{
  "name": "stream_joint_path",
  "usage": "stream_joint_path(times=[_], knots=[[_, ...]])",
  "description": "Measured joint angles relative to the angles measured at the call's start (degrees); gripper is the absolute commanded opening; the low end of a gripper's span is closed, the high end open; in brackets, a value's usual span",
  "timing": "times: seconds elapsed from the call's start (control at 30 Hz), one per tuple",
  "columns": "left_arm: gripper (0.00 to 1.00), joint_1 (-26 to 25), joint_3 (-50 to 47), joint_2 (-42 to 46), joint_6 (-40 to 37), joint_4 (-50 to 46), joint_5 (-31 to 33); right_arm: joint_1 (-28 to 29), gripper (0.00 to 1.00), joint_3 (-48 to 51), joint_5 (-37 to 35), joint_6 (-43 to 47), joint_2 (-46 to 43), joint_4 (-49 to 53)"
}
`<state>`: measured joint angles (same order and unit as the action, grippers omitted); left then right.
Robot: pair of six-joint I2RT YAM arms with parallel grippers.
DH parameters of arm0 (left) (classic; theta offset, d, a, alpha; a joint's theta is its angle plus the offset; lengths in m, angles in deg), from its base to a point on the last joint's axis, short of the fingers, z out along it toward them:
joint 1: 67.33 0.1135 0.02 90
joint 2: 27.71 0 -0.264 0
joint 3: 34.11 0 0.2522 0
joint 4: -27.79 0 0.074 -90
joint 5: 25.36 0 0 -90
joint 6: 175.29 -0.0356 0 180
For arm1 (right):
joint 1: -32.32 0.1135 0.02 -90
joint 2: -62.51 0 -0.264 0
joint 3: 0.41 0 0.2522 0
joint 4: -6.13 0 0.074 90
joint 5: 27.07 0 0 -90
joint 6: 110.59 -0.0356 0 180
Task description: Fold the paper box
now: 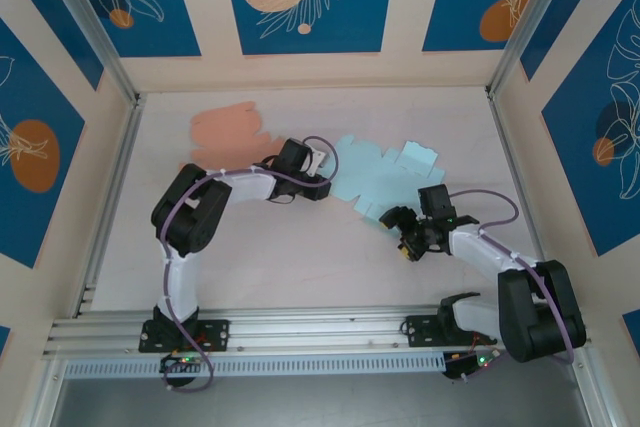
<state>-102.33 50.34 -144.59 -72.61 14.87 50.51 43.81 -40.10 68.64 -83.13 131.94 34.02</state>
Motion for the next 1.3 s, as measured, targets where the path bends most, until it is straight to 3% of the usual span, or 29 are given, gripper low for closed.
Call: stream_joint_path(times=[0.2, 0.33, 0.5, 0.8, 1.07, 1.3], knots=[[0.32, -0.1, -0.3, 0.4, 0.3, -0.3, 0.3, -2.6, 0.73, 0.5, 0.9, 1.3, 0.2, -3.2], [0.32, -0.1, -0.3, 0.6, 0.3, -1.0, 0.9, -5.5, 0.70, 0.0, -7.2, 5.3, 1.3, -12.5], [0.32, -0.1, -0.3, 0.9, 0.3, -1.9, 1.7, -7.0, 0.70, -1.8, -12.1, 8.5, 0.7, -14.5], [0.32, -0.1, -0.3, 1.0, 0.3, -1.9, 2.0, -9.0, 0.70, -1.9, -12.4, 9.7, 4.3, -18.1], [0.32, -0.1, -0.3, 1.0, 0.3, -2.0, 1.9, -8.2, 0.70, -2.2, -11.8, 5.9, 5.7, -15.2], [0.32, -0.1, -0.3, 1.0, 0.3, -1.9, 1.9, -7.8, 0.48, -3.3, -11.5, 4.7, 9.7, -16.8]])
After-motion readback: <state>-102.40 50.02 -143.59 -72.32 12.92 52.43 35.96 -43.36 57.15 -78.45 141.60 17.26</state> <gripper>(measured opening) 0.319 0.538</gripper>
